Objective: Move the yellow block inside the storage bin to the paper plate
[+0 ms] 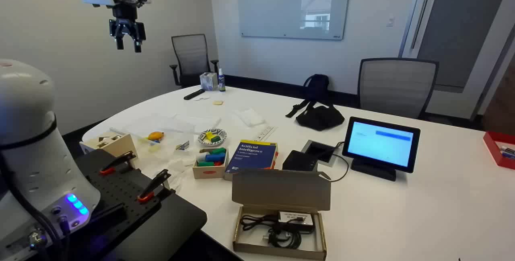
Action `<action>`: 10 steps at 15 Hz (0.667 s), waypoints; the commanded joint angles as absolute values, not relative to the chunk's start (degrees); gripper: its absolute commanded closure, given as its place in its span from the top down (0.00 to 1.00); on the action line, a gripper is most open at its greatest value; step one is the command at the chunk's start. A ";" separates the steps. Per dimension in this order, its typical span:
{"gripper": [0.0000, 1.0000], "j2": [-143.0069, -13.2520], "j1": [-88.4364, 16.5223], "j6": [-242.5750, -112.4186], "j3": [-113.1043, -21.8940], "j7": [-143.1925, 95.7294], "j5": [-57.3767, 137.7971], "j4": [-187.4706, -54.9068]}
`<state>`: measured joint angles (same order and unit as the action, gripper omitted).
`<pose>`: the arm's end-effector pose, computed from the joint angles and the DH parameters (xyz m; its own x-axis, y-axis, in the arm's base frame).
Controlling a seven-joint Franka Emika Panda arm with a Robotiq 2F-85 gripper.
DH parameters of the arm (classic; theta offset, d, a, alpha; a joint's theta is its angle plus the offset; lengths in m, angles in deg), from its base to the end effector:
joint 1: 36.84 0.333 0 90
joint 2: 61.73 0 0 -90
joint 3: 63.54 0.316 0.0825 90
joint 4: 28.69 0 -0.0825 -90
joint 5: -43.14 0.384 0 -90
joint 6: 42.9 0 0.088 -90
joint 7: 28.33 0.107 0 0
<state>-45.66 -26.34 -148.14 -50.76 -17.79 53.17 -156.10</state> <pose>0.4125 0.1982 0.4778 0.9788 0.1580 -0.1301 0.1487 -0.9857 -0.0787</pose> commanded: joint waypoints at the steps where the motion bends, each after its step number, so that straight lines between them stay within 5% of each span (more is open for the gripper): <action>1: 1.00 -45.71 -26.21 -148.04 -50.85 -17.74 53.12 -155.99; 5: 1.00 -47.08 -26.44 -148.43 -50.09 -13.82 53.24 -155.75; 10: 1.00 -56.16 -25.77 -171.58 -44.07 9.59 51.02 -162.99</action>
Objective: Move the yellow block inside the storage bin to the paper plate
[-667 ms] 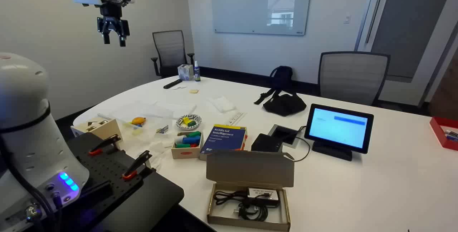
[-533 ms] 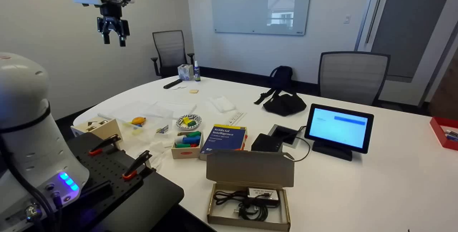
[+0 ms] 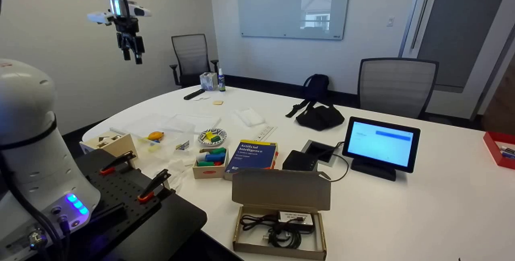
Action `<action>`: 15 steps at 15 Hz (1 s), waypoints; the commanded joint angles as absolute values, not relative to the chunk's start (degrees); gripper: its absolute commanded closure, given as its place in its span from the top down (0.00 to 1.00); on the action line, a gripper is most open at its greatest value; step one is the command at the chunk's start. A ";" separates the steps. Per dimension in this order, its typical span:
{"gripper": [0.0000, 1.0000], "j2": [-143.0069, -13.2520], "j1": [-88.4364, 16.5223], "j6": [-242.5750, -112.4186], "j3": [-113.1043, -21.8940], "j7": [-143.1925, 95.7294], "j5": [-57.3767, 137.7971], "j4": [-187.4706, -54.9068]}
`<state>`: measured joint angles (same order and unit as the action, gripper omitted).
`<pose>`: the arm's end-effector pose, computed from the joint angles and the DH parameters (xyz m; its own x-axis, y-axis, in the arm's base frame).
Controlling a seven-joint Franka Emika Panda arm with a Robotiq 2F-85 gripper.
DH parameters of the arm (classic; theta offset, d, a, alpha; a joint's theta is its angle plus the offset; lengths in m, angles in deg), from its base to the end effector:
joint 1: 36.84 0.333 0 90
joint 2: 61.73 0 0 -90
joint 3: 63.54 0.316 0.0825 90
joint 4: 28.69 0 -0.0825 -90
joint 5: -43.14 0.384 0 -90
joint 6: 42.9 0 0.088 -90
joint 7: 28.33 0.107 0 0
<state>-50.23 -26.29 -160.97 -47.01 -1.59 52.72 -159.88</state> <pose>0.4207 0.2281 0.4273 0.9942 -0.0794 -0.0730 -0.0839 -0.9946 -0.0615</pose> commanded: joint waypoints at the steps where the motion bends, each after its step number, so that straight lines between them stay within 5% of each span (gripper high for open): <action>1: 1.00 -59.01 -25.52 -176.51 -43.34 14.04 50.13 -164.15; 6: 1.00 -75.56 -21.64 -197.78 -48.03 37.09 38.62 -166.91; 15: 1.00 -97.84 0.62 -212.84 -74.66 67.06 35.78 -159.31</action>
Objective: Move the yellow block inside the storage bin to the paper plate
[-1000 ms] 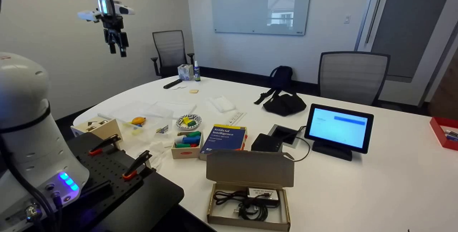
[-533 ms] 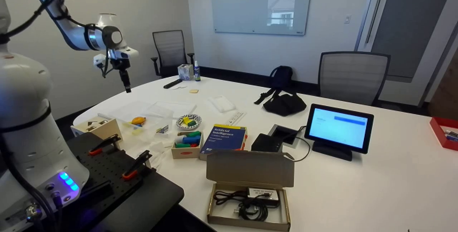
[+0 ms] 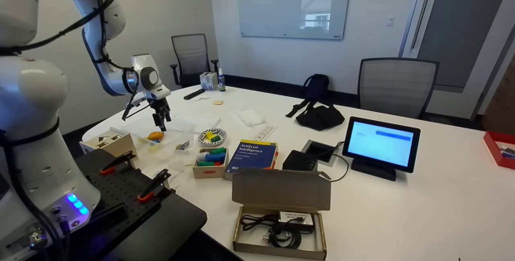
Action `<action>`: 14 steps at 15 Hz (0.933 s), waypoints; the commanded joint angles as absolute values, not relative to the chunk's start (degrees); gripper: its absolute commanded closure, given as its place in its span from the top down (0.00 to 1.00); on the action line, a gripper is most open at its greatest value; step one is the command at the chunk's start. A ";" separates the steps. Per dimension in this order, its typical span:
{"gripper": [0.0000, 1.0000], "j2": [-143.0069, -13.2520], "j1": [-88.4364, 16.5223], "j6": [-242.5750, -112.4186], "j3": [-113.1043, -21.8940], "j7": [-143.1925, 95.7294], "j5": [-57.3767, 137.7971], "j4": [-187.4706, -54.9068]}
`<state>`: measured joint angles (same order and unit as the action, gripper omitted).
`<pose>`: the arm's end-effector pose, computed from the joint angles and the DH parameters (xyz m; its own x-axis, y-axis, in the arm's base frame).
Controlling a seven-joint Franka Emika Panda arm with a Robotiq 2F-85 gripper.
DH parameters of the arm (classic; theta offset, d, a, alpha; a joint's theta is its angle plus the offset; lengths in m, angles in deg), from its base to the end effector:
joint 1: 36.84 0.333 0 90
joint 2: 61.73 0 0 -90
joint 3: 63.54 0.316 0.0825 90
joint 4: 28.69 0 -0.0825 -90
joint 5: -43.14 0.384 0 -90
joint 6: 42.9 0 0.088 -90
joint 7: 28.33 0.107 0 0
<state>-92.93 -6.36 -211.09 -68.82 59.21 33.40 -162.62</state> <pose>0.4546 0.2215 0.1089 0.6113 -0.7860 0.0924 -0.7865 -0.6163 -0.0397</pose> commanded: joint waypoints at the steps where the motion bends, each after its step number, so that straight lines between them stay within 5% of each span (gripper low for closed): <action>1: 1.00 -99.01 3.29 -212.54 -76.99 70.08 36.74 -158.87; 14: 1.00 -109.29 14.51 -207.56 -85.77 93.03 47.67 -157.08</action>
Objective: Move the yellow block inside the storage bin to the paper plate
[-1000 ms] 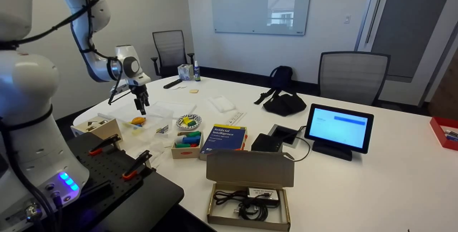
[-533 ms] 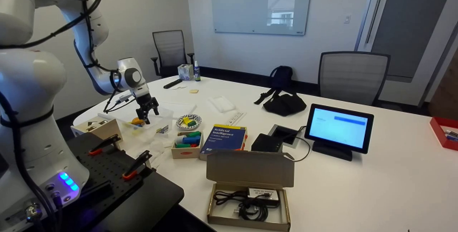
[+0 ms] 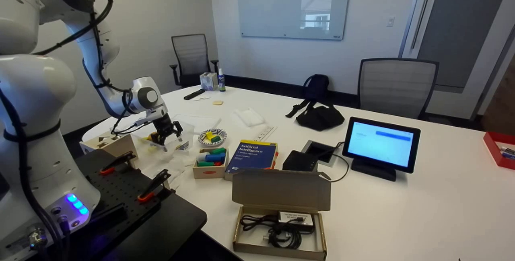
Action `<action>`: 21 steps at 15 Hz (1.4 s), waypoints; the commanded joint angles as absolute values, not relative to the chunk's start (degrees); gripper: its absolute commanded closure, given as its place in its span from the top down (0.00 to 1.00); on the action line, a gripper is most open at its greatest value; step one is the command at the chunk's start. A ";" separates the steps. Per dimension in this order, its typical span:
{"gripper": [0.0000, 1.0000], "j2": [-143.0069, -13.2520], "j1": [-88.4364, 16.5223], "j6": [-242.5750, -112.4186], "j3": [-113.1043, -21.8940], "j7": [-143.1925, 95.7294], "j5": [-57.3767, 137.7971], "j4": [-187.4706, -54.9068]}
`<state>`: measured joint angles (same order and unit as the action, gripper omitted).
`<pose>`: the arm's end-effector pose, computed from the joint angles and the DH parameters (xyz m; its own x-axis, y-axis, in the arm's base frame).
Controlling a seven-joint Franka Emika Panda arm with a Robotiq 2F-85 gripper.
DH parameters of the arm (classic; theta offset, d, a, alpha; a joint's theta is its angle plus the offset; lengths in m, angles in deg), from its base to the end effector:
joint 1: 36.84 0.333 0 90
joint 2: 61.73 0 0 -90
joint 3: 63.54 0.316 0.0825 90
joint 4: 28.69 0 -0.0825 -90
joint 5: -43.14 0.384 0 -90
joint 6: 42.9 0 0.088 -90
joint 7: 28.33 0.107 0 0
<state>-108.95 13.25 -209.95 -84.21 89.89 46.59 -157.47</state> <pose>0.4399 0.2076 0.0182 0.0492 -0.9612 0.2715 -0.9979 -0.0591 -0.0283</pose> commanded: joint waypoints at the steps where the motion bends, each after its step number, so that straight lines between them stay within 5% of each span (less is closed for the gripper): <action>1: 1.00 -109.40 14.38 -207.31 -86.15 93.64 47.62 -157.09; 3: 1.00 -109.60 14.23 -206.34 -86.71 94.75 47.34 -156.95; 4: 0.75 -109.55 13.89 -205.56 -86.59 95.01 47.13 -156.93; 5: 0.74 -109.62 13.46 -204.83 -86.30 95.06 47.00 -156.77; 13: 0.12 -109.17 13.10 -201.96 -85.60 95.92 45.91 -155.83; 21: 0.08 -94.61 8.53 -199.37 -78.43 87.35 44.03 -158.63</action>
<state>-103.17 11.14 -202.67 -81.23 90.16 45.85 -155.98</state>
